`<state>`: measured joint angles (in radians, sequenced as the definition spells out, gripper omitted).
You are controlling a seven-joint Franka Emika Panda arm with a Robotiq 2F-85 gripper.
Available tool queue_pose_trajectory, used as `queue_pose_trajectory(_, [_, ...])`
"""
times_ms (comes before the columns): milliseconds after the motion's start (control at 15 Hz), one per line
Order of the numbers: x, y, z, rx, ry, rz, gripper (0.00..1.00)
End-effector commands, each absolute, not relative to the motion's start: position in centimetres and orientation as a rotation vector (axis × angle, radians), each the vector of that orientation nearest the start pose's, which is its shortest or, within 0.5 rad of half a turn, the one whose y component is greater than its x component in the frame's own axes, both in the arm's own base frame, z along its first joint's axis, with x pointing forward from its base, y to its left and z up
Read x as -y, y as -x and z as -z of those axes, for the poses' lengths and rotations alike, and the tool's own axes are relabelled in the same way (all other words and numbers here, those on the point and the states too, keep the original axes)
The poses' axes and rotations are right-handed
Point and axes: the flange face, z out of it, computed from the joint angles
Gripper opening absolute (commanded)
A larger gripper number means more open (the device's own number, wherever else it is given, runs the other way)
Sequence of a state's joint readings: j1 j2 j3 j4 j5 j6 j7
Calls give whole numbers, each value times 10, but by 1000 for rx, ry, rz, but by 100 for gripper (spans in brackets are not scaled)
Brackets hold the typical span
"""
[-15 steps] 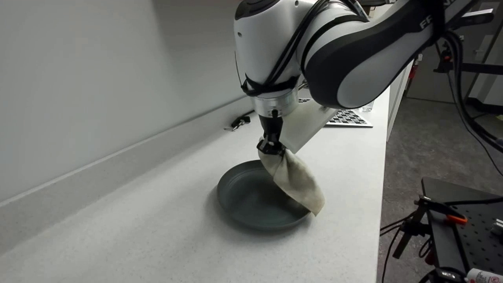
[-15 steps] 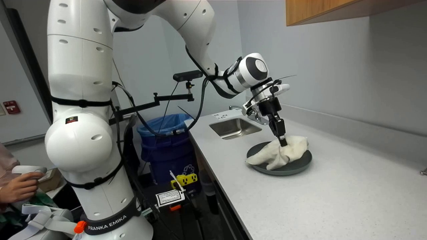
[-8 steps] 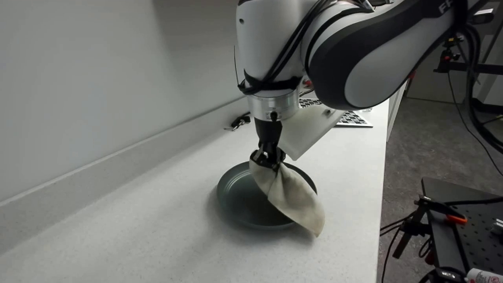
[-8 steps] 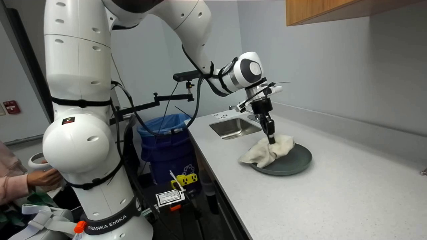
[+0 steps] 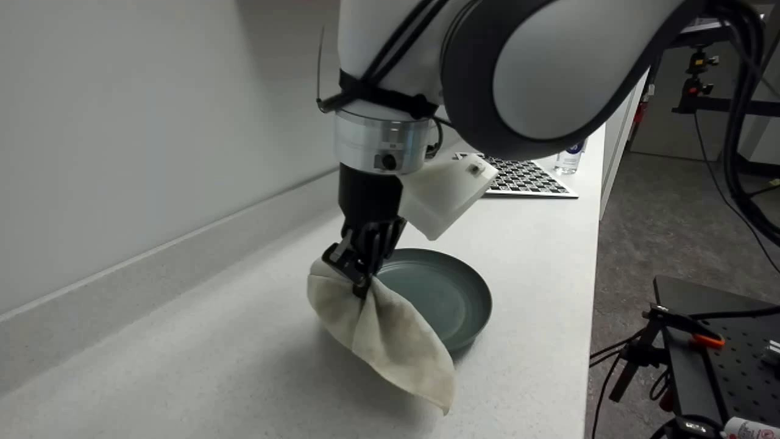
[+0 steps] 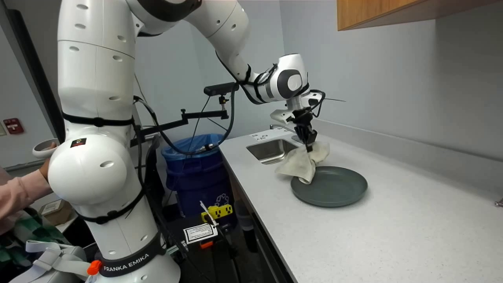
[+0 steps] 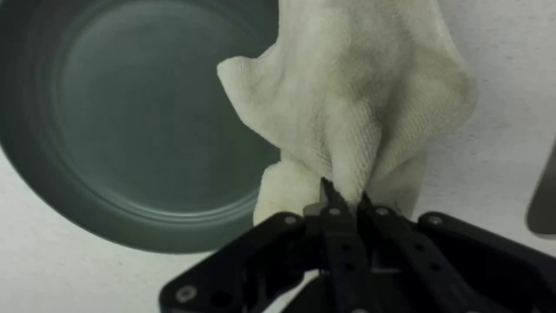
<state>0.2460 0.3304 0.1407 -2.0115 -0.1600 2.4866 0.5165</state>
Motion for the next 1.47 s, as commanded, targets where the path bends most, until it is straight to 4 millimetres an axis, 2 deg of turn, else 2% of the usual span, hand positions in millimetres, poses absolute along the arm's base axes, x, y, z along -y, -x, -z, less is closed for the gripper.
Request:
queue_pose_trajectory(0, [-276, -584, -337, 215, 3030, 309, 2])
queue_pose_trajectory(200, [-303, -581, -345, 351, 2973, 314, 2])
queue_pose_trajectory(400, [-314, -577, -335, 403, 2950, 268, 2])
queue_pose_trajectory(467, [-315, -575, -331, 411, 2943, 242, 32])
queue_pose_trajectory(533, [-316, -573, -327, 418, 2941, 213, 34])
queue_pose_trajectory(733, [-315, -565, -321, 439, 2935, 151, 55])
queue_pose_trajectory(1067, [-308, -540, -335, 454, 2991, -15, 93])
queue_pose_trajectory(1133, [-306, -534, -341, 461, 3011, -48, 99])
queue_pose_trajectory(1200, [-303, -526, -349, 473, 3034, -80, 100])
queue_pose_trajectory(1400, [-296, -504, -374, 495, 3099, -134, 100])
